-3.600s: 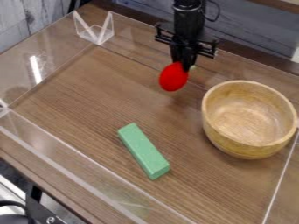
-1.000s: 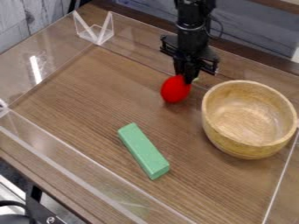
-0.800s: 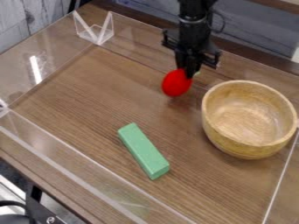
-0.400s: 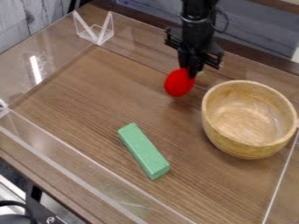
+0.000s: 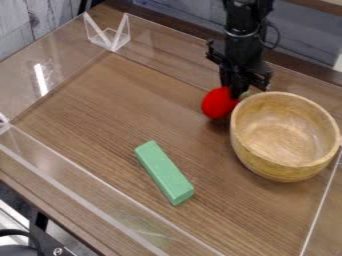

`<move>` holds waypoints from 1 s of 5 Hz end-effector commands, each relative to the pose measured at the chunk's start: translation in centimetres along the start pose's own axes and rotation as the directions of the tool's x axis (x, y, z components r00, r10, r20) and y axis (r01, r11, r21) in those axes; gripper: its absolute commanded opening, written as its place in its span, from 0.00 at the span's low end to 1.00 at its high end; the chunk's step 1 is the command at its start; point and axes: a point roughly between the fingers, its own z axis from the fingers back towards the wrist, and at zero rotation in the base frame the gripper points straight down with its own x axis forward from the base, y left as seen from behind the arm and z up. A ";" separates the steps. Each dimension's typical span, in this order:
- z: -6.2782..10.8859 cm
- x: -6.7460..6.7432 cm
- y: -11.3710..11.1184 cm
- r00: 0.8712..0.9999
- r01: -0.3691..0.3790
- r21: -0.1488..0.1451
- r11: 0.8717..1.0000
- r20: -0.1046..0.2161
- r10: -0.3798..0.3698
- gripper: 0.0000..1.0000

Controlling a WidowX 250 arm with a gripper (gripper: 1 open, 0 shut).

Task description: Move the red object to the right side of the table

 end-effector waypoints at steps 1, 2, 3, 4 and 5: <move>3.2 1.0 0.1 0.996 0.016 0.021 1.000 0.091 -0.018 0.00; 2.7 1.3 -1.7 0.994 0.046 0.019 0.999 0.095 -0.048 0.00; 1.9 1.8 -3.5 0.993 0.072 0.015 0.997 0.097 -0.073 0.00; 1.1 2.0 -4.7 0.991 0.103 0.004 0.995 0.091 -0.103 0.00; 0.9 1.7 -4.1 0.994 0.077 0.008 0.997 0.077 -0.078 0.00</move>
